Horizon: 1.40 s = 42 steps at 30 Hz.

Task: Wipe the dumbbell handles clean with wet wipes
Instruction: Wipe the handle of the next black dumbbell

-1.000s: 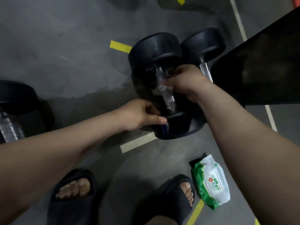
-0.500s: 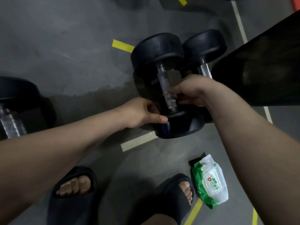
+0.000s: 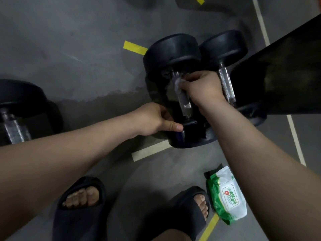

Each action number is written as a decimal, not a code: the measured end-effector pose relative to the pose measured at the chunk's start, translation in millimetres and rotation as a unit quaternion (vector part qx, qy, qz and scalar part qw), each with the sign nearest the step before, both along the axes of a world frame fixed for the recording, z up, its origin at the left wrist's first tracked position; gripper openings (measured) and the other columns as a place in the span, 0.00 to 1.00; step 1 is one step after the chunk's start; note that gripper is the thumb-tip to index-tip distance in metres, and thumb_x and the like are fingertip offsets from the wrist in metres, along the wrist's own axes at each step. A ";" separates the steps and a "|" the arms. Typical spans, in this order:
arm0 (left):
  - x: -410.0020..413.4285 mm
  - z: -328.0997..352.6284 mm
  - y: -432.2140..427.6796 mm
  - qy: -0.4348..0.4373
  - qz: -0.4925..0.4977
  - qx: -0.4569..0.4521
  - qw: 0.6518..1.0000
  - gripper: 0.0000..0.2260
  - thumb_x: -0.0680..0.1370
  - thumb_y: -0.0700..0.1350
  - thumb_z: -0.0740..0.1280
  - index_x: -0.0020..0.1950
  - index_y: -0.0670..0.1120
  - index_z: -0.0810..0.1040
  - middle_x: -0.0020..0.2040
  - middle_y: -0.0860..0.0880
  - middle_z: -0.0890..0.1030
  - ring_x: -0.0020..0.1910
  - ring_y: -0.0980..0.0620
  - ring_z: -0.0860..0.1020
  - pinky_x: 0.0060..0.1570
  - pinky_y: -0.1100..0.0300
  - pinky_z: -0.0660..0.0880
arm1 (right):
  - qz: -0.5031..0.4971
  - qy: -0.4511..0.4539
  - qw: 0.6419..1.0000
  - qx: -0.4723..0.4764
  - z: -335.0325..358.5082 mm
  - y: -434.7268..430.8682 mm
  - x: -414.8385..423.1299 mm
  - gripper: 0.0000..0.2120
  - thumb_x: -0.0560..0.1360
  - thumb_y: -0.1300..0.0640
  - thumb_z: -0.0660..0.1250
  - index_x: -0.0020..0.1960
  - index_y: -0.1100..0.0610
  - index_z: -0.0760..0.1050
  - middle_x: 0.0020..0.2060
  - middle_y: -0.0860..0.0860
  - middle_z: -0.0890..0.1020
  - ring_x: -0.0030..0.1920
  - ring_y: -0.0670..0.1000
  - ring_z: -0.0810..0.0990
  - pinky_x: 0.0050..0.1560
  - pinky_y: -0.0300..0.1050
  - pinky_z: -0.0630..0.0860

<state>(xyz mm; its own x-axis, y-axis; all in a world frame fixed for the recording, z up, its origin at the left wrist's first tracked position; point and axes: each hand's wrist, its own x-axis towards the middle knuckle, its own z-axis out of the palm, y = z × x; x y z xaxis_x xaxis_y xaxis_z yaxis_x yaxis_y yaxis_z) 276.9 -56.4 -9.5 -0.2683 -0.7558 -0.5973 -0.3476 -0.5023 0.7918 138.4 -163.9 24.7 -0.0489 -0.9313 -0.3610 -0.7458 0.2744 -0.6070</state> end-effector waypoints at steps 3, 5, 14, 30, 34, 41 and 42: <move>-0.9 1.2 0.6 -0.008 0.001 -0.008 1.000 0.24 0.62 0.65 0.79 0.46 0.48 0.85 0.43 0.51 0.86 0.46 0.51 0.83 0.53 0.49 0.80 | -0.026 -0.005 0.999 -0.043 -4.5 -1.0 14.2 0.07 0.67 0.50 0.75 0.32 0.51 0.82 0.31 0.50 0.84 0.35 0.47 0.82 0.41 0.45 0.79; -0.6 1.0 0.0 -0.009 -0.001 -0.009 1.000 0.25 0.63 0.65 0.79 0.46 0.47 0.85 0.44 0.49 0.86 0.46 0.49 0.83 0.52 0.49 0.80 | -0.047 -0.028 0.997 -0.061 -7.0 -1.6 18.4 0.07 0.65 0.52 0.72 0.32 0.53 0.82 0.29 0.50 0.83 0.32 0.45 0.79 0.38 0.43 0.76; -1.0 -0.4 0.4 -0.006 0.004 -0.004 1.000 0.24 0.62 0.64 0.79 0.46 0.47 0.85 0.43 0.51 0.86 0.45 0.52 0.84 0.50 0.55 0.80 | -0.165 -0.245 0.937 0.187 -7.9 -21.0 8.9 0.06 0.78 0.62 0.65 0.49 0.62 0.80 0.33 0.55 0.82 0.32 0.54 0.82 0.29 0.45 0.79; 0.9 5.2 -4.0 -0.006 -0.012 0.020 1.000 0.25 0.60 0.64 0.79 0.49 0.49 0.84 0.46 0.52 0.86 0.48 0.53 0.83 0.56 0.53 0.80 | 0.115 0.057 0.973 0.189 28.8 -13.5 -35.9 0.13 0.71 0.53 0.79 0.47 0.63 0.85 0.36 0.56 0.85 0.32 0.49 0.79 0.37 0.41 0.75; 0.7 7.6 -1.4 0.001 -0.005 0.026 1.000 0.25 0.59 0.64 0.79 0.48 0.49 0.85 0.46 0.53 0.86 0.48 0.54 0.83 0.57 0.55 0.79 | 0.241 0.242 0.923 0.178 43.9 -4.0 -33.4 0.13 0.68 0.48 0.79 0.42 0.58 0.85 0.35 0.53 0.84 0.36 0.51 0.82 0.42 0.43 0.79; -2.0 7.2 3.1 -0.017 0.018 0.024 0.999 0.22 0.64 0.63 0.79 0.46 0.48 0.83 0.43 0.51 0.85 0.43 0.55 0.82 0.44 0.60 0.77 | 0.265 0.354 0.893 0.087 45.6 20.2 -16.1 0.10 0.71 0.52 0.73 0.37 0.55 0.77 0.34 0.52 0.77 0.40 0.57 0.77 0.41 0.44 0.72; -2.0 7.2 4.5 -0.015 0.023 0.026 0.999 0.21 0.64 0.62 0.79 0.45 0.47 0.83 0.41 0.52 0.84 0.41 0.57 0.81 0.40 0.63 0.75 | 0.258 0.353 0.896 0.081 45.5 20.7 -16.8 0.09 0.71 0.52 0.74 0.38 0.55 0.77 0.34 0.52 0.77 0.41 0.57 0.77 0.41 0.44 0.72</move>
<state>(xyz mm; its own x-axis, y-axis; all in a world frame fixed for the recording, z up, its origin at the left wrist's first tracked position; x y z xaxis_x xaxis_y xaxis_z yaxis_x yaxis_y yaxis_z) 274.9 -51.9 -2.3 -0.2149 -0.7343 -0.6439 -0.3469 -0.5589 0.7532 121.6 -143.1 70.2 0.1034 -0.8345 -0.5412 -0.9811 -0.1750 0.0825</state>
